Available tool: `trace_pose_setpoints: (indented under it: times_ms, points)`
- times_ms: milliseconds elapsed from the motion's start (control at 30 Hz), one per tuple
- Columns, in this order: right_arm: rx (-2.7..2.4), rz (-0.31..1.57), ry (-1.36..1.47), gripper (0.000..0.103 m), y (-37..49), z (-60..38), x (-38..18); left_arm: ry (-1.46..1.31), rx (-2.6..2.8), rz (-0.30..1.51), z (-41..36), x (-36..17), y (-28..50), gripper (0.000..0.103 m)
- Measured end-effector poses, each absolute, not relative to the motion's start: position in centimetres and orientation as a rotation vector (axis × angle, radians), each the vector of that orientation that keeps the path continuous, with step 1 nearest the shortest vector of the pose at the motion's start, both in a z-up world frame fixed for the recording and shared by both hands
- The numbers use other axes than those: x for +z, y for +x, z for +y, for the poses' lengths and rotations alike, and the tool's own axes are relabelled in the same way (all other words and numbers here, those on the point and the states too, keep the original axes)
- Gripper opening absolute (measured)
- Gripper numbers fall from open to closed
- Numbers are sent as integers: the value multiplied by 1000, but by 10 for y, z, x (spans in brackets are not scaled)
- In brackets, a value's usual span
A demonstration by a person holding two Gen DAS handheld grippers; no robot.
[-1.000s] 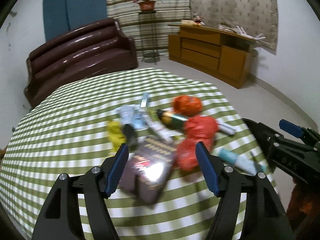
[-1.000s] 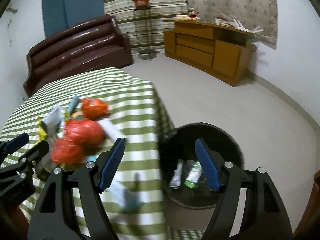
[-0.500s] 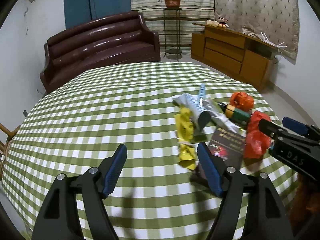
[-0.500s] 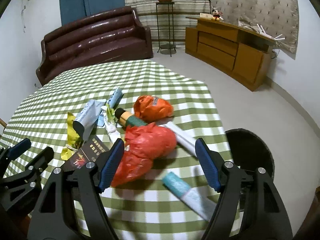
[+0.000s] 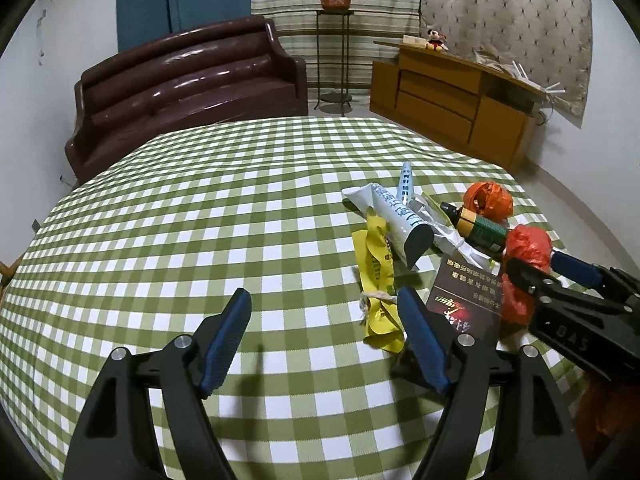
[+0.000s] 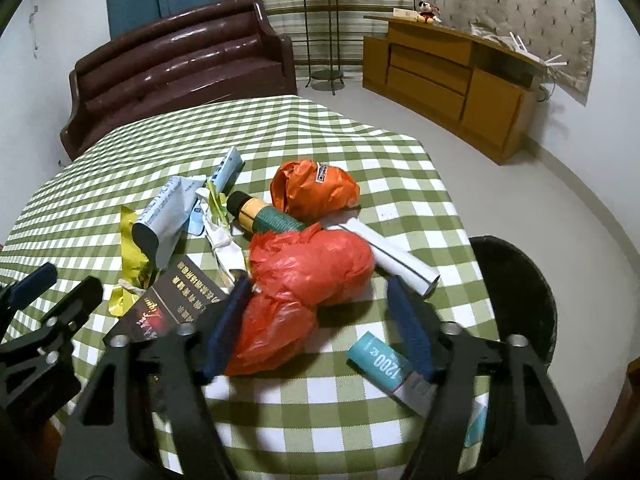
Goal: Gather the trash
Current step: 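Grasp the yellow wrapper with the left gripper while right grasps red bag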
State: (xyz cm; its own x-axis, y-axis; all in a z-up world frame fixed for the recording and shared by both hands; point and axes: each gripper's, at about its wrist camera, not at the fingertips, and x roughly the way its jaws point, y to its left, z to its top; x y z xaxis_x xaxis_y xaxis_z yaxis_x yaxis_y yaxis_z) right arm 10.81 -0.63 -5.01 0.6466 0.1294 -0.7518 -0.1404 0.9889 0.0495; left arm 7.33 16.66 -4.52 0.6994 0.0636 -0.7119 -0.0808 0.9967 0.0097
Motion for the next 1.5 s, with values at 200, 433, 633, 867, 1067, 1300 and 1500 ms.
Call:
trace_pose_setpoints:
  times_ms: [200, 433, 633, 867, 1067, 1300, 1500]
  points:
    - [180, 840, -20, 25, 103, -7, -48, -25, 55, 825, 165, -51, 85, 73]
    - [185, 825, -27, 24, 101, -7, -48, -27, 31, 861, 163, -55, 98, 73]
    - [194, 818, -17, 24, 99, -9, -48, -5, 15, 878, 158, -63, 107, 62]
    - [202, 818, -7, 24, 99, -11, -49, 5, -32, 889, 148, -68, 113, 39]
    - [204, 812, -16, 24, 98, -10, -51, 30, -46, 878, 140, -69, 115, 25]
    - [208, 803, -18, 23, 96, -10, -51, 14, -53, 870, 140, -68, 113, 23]
    - [207, 791, -18, 23, 92, -9, -48, 11, -28, 837, 147, -63, 103, 23]
